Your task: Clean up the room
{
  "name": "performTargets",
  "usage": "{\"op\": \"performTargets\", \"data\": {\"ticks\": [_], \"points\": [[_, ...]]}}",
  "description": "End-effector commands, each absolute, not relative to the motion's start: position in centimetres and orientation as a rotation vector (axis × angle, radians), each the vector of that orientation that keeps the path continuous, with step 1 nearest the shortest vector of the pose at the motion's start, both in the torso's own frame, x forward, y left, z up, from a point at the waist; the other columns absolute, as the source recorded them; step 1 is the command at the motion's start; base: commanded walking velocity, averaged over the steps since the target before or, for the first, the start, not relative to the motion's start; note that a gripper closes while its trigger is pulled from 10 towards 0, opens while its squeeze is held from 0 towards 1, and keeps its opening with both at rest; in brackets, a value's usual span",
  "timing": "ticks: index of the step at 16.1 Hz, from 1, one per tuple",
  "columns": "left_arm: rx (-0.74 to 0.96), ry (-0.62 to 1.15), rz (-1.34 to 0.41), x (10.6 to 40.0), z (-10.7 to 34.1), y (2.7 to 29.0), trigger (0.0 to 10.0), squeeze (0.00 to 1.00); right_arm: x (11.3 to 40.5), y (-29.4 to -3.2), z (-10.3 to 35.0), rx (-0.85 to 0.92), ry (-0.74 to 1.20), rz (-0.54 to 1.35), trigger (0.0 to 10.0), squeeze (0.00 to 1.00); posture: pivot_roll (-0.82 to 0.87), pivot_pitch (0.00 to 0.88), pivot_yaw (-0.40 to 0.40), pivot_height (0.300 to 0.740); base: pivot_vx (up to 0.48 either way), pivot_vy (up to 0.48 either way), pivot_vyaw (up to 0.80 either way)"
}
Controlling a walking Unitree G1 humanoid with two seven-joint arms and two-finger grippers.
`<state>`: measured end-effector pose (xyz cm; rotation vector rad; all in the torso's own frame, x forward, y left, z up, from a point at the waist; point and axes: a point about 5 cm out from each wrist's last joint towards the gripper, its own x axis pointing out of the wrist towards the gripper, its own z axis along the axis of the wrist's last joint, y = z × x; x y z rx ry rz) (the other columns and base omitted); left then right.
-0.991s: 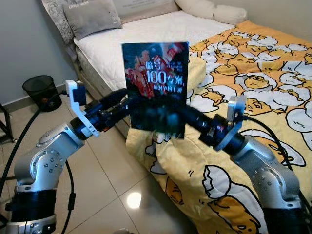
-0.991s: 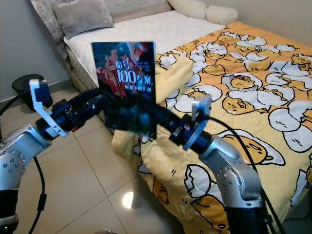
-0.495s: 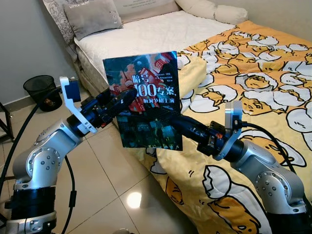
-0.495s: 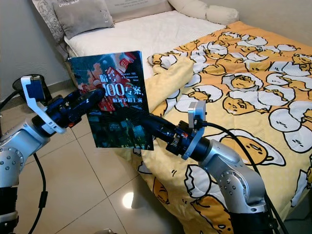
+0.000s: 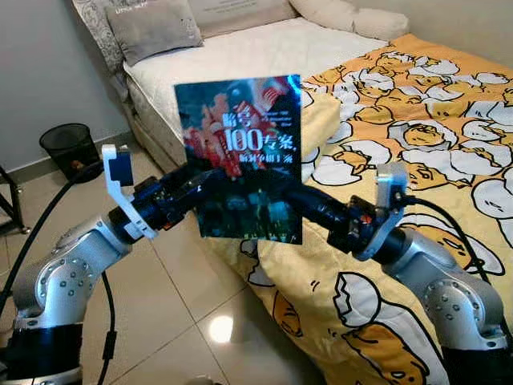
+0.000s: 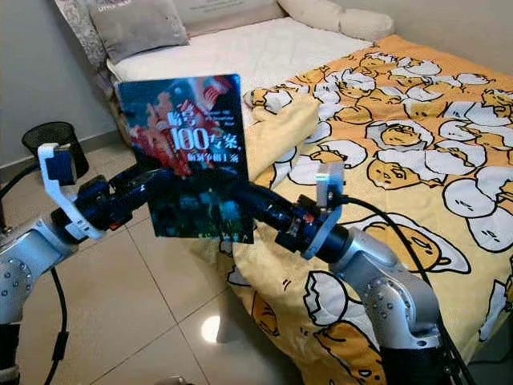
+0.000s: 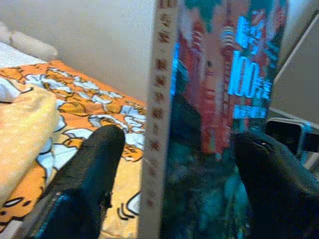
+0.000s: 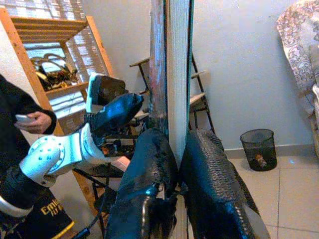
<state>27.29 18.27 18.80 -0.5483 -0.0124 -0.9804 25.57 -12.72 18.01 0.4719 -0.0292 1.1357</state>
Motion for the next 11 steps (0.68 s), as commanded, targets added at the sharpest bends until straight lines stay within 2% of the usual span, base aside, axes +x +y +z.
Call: {"op": "performTargets", "data": {"ticks": [1, 11], "points": [[-0.556, -0.011, -1.012, 26.82, 19.04, 18.31, 0.0, 0.0, 25.67, -12.72, 19.94, 0.484, -0.117, 1.165, 10.0, 0.0, -0.02, 0.0, 0.07, 0.74, 0.0, 0.0, 0.0], [-0.651, -0.038, -1.098, 26.33, 19.74, 17.92, 0.0, 0.0, 26.29, -12.49, 20.34, 0.499, -0.125, 1.172, 10.0, 0.0, -0.02, 0.0, 0.074, 0.74, 0.0, 0.0, 0.0]]}}
